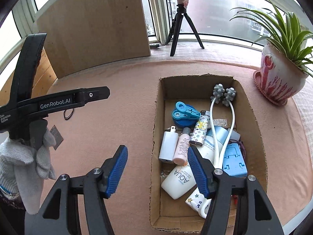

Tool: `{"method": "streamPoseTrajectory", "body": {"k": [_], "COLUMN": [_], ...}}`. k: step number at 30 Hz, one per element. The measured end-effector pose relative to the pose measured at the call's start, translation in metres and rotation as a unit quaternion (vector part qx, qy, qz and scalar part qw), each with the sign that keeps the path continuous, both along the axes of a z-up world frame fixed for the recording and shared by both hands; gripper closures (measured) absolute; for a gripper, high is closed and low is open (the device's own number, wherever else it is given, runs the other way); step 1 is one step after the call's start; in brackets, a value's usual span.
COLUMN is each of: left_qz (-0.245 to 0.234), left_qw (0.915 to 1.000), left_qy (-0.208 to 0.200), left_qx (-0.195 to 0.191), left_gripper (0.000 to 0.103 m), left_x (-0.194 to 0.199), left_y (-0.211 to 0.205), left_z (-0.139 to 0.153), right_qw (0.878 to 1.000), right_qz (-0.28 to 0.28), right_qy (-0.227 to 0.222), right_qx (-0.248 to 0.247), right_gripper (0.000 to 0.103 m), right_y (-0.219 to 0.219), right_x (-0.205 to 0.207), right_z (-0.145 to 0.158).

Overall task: Organize objects
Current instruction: 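Move the right gripper to the blue glass bottle and grasp it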

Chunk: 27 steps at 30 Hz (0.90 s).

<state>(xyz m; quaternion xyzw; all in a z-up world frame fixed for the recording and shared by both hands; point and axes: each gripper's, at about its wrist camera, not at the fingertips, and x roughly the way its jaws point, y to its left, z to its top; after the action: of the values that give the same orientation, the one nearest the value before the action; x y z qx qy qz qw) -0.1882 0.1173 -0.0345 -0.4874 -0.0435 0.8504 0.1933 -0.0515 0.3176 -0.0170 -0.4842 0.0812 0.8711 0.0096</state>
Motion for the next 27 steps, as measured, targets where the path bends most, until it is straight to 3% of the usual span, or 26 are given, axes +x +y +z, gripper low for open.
{"method": "streamPoseTrajectory", "body": {"k": [7,14,19,27], "left_qz": [0.062,0.102,0.112,0.107], "left_qw": [0.9977,0.9933,0.9916,0.9920], "left_qy": [-0.023,-0.043,-0.048,-0.045], "left_qx": [-0.017,-0.033,-0.042,-0.050], "left_gripper": [0.023,0.023,0.023,0.023], "left_x": [0.008,0.005,-0.001,-0.016], "left_y": [-0.094,-0.161,-0.183,-0.184], "left_z": [-0.020,-0.038,-0.046,-0.050], "right_qw": [0.999,0.998,0.997,0.996], "right_qz": [0.038,0.060,0.070,0.087], "right_qy": [-0.010,-0.015,-0.019,-0.018], "right_qx": [-0.017,-0.024,-0.022,-0.009], "right_gripper": [0.043,0.043,0.043,0.043], "right_y": [-0.044,-0.078,-0.095,-0.117], "right_x": [-0.021,-0.050,-0.080,-0.126], "right_z": [-0.008,-0.012,-0.016,-0.021]}}
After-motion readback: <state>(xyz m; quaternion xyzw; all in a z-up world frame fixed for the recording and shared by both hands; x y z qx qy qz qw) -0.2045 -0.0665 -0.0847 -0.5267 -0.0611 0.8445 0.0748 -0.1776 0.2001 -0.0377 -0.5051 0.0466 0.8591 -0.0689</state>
